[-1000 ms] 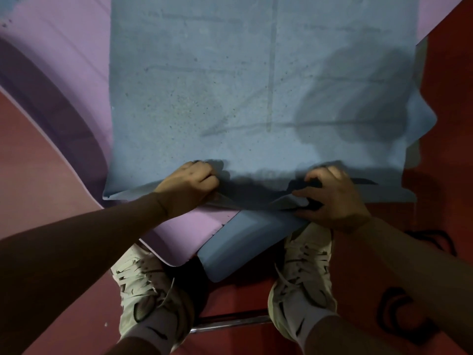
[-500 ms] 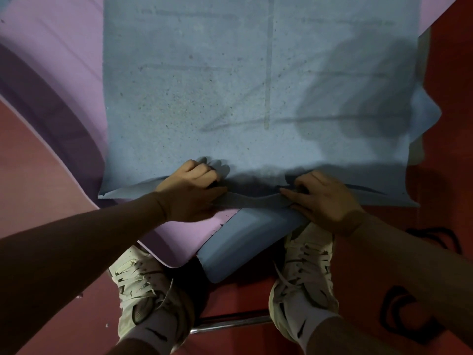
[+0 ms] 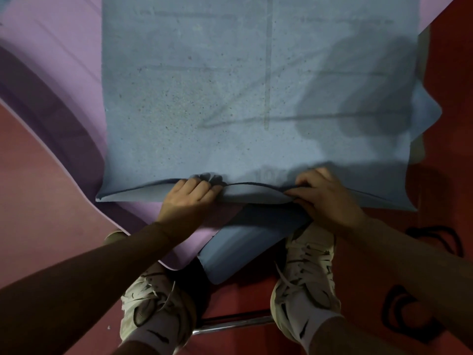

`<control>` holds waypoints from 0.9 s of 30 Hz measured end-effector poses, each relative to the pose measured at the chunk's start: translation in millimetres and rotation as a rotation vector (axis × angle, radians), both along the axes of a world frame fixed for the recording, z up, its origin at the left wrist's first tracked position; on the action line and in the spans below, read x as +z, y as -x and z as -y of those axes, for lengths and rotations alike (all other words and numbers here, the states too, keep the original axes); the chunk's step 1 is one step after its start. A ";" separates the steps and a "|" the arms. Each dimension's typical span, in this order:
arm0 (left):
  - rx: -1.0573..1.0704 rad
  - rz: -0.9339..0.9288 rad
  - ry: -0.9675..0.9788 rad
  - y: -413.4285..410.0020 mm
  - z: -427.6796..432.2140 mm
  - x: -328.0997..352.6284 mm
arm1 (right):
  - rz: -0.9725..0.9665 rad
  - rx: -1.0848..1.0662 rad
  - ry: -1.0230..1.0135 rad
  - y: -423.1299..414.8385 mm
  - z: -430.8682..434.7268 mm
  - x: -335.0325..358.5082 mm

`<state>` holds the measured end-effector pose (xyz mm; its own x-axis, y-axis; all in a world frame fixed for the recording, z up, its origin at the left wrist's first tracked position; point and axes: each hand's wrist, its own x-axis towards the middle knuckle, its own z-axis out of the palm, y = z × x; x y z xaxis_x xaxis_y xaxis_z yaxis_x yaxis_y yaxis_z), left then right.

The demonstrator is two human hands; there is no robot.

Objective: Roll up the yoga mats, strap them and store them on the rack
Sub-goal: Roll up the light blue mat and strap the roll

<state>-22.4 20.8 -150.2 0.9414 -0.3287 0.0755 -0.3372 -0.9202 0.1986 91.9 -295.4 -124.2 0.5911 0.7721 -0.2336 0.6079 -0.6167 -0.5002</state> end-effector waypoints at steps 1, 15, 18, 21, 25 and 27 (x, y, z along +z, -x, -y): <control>-0.018 -0.006 0.013 -3.1 -4.0 -2.9 | -0.036 -0.022 0.014 -1.3 -1.7 0.8; 0.084 -0.363 0.244 -47.0 -17.6 9.8 | -0.190 -0.219 -0.080 -31.7 1.3 -16.7; 0.209 -0.401 0.264 -50.5 -15.6 8.8 | -0.031 -0.176 -0.063 -29.8 -1.8 -19.4; 0.212 -0.415 0.272 -50.7 -15.9 8.3 | 0.016 -0.028 -0.053 -25.3 4.6 -25.1; 0.233 -0.185 0.081 -44.9 -15.3 -1.2 | 0.126 0.199 -0.024 -32.7 14.3 -23.8; 0.217 -0.109 0.057 -49.1 -19.0 -8.1 | 0.207 0.236 -0.004 -35.5 15.1 -22.2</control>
<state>26.8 39.8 -158.3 0.9930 -0.1164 -0.0178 -0.1070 -0.9550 0.2765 127.4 -310.5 -146.5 0.4299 0.8944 -0.1232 0.8233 -0.4444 -0.3532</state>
